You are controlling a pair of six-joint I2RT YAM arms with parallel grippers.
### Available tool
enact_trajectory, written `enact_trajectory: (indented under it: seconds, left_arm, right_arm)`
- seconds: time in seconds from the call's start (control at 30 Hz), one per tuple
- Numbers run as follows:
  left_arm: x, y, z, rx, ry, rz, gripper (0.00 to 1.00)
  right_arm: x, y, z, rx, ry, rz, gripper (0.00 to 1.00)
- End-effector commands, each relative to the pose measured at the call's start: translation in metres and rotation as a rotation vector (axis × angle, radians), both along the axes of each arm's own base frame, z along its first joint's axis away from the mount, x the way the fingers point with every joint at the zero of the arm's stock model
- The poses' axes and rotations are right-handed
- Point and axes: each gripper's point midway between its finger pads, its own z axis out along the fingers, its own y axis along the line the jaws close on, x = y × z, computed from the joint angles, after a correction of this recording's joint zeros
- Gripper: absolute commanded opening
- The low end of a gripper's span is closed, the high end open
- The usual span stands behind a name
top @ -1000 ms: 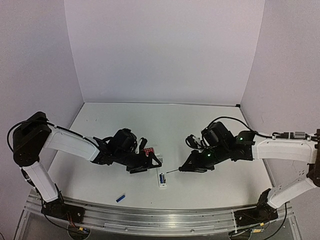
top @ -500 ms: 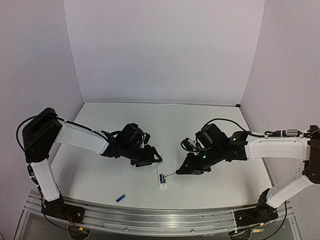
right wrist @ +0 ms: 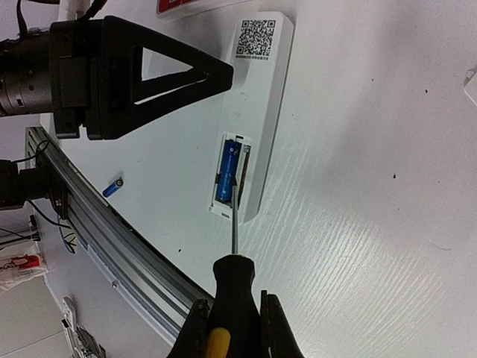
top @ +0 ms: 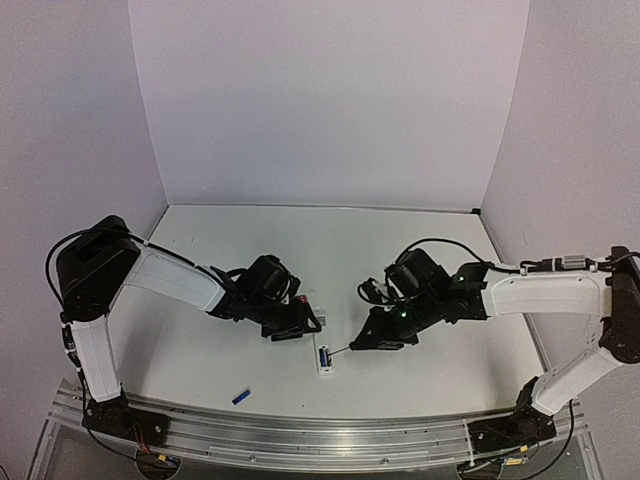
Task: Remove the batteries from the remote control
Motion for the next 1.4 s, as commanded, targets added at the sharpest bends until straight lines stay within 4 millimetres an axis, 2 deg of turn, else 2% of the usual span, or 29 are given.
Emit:
enact_trajectory:
  seconds: [0.0, 0.97, 1.37]
  left_arm:
    - [0.005, -0.008, 0.001, -0.011, -0.014, -0.001, 0.55]
    - [-0.007, -0.01, -0.022, 0.049, 0.026, -0.023, 0.4]
    - [-0.016, -0.003, -0.032, 0.082, 0.068, -0.002, 0.36]
  right_arm:
    - [0.007, 0.015, 0.014, 0.054, -0.028, -0.003, 0.0]
    - [0.005, 0.01, -0.003, 0.032, -0.006, -0.02, 0.0]
    - [0.004, 0.012, -0.008, 0.023, 0.011, -0.013, 0.0]
